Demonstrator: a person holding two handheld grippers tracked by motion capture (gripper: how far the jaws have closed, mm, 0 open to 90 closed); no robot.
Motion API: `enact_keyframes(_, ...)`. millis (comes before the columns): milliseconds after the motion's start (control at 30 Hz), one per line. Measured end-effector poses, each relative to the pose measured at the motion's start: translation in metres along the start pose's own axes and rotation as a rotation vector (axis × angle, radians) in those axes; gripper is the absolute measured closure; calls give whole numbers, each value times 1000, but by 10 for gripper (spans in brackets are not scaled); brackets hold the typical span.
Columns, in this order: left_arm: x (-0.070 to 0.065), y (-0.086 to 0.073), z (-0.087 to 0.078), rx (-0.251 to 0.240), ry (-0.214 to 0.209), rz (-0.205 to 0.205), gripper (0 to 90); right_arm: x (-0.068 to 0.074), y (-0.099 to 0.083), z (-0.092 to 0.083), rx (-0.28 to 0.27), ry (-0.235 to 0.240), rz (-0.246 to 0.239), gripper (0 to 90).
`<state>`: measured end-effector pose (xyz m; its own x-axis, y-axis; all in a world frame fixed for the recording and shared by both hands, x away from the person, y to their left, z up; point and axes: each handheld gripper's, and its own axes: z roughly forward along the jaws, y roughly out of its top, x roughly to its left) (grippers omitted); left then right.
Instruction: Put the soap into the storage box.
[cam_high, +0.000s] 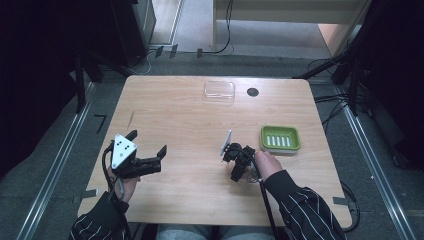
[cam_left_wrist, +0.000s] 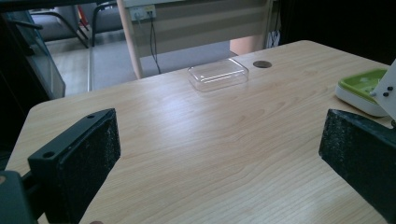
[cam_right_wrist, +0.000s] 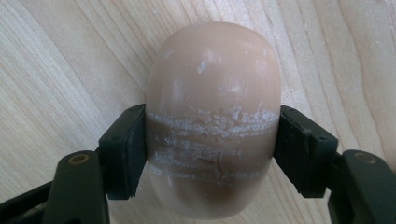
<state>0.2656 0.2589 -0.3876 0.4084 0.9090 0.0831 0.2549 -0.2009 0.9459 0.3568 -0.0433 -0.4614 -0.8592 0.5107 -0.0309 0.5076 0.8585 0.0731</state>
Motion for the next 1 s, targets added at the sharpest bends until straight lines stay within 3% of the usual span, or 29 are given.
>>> enact_keyframes(500, 0, 0, 0, 2, -2, 2, 0, 1, 1, 1, 11, -12, 4, 333)
enact_keyframes(833, 0, 0, 0, 3, 0, 1, 0, 1, 0, 1, 14, -13, -56, 337)
enact_keyframes(1000, 0, 0, 0, 2, -1, 0, 0, 1, -1, 0, 16, -20, -61, 337)
